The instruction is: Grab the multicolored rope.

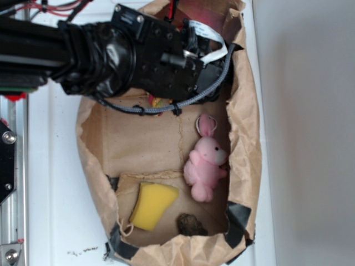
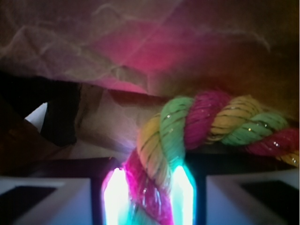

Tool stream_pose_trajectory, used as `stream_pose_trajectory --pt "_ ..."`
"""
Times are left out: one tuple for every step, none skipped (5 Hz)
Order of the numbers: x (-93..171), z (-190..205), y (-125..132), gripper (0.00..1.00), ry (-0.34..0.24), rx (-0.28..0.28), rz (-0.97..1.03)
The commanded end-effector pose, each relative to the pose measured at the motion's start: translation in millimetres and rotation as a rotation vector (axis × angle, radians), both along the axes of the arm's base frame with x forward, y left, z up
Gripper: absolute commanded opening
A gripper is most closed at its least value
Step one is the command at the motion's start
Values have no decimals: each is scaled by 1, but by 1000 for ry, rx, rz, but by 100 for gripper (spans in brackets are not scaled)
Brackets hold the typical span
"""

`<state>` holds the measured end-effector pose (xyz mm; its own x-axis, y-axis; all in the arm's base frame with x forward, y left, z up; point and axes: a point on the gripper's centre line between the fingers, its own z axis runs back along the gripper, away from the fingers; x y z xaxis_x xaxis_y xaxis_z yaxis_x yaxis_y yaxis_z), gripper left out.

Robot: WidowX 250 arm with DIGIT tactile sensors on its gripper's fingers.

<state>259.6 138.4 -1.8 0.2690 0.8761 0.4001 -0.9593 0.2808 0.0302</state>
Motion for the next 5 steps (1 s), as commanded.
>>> stream_pose_trajectory --pt "-32 35 -14 0 79 2 -386" --pt "-45 61 -32 0 42 43 -629" --pt "-47 99 -29 0 -2 -3 -728" --pt "-28 125 -27 0 -15 -57 -774" --pt "3 144 -33 0 -20 -72 -785"
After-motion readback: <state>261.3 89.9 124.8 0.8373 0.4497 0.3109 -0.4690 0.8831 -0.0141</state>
